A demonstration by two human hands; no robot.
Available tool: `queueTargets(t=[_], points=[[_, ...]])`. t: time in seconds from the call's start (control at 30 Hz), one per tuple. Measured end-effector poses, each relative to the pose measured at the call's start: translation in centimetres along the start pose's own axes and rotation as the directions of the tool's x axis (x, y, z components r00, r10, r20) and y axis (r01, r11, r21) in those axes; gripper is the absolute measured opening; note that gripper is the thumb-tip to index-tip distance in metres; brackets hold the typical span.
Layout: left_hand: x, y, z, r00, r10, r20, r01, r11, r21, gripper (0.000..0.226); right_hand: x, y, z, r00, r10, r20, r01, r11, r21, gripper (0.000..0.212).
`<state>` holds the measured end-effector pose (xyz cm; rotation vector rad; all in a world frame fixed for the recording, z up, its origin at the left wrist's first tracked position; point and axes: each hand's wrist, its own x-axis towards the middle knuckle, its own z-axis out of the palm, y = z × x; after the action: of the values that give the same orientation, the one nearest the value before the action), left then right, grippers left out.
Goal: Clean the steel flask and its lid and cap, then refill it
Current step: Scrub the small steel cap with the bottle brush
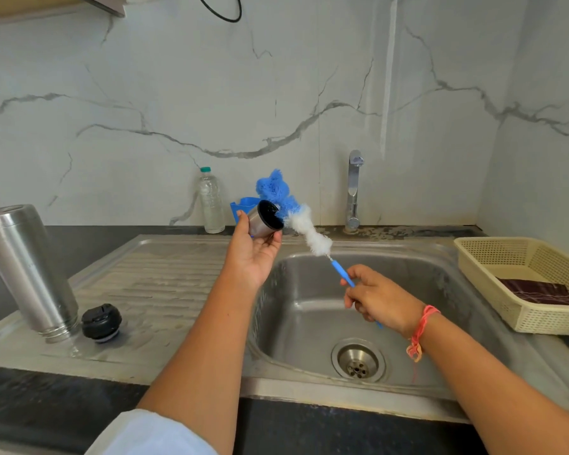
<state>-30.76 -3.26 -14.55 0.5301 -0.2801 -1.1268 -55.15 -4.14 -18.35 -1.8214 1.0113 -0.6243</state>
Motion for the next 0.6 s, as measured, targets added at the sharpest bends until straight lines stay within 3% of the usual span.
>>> queueTargets(t=[0.13, 0.23, 0.4, 0.6], points=[[0.2, 0.4, 0.0, 0.999, 0.028, -0.038, -0.029, 0.999, -0.034, 0.061, 0.0, 0.1, -0.7, 0.978, -0.130, -0.165, 0.112, 0.987, -0.113, 0.021], [0.2, 1.0, -0.2, 0.996, 0.055, -0.069, -0.059, 0.997, -0.053, 0.059, -0.3, 0.5, -1.7, 0.961, -0.202, -0.188, 0.166, 0.968, -0.189, 0.022], [0.1, 1.3, -0.4, 0.993, 0.069, -0.098, -0.071, 0.997, -0.014, 0.050, 0.0, 1.2, -2.4, 0.960, -0.200, -0.197, 0.125, 0.933, -0.339, 0.029], [0.1, 1.4, -0.8, 0.980, 0.115, -0.161, -0.095, 0.988, 0.123, 0.056, 0.0, 1.1, -3.0, 0.942, -0.215, -0.259, 0.079, 0.889, -0.451, 0.031]])
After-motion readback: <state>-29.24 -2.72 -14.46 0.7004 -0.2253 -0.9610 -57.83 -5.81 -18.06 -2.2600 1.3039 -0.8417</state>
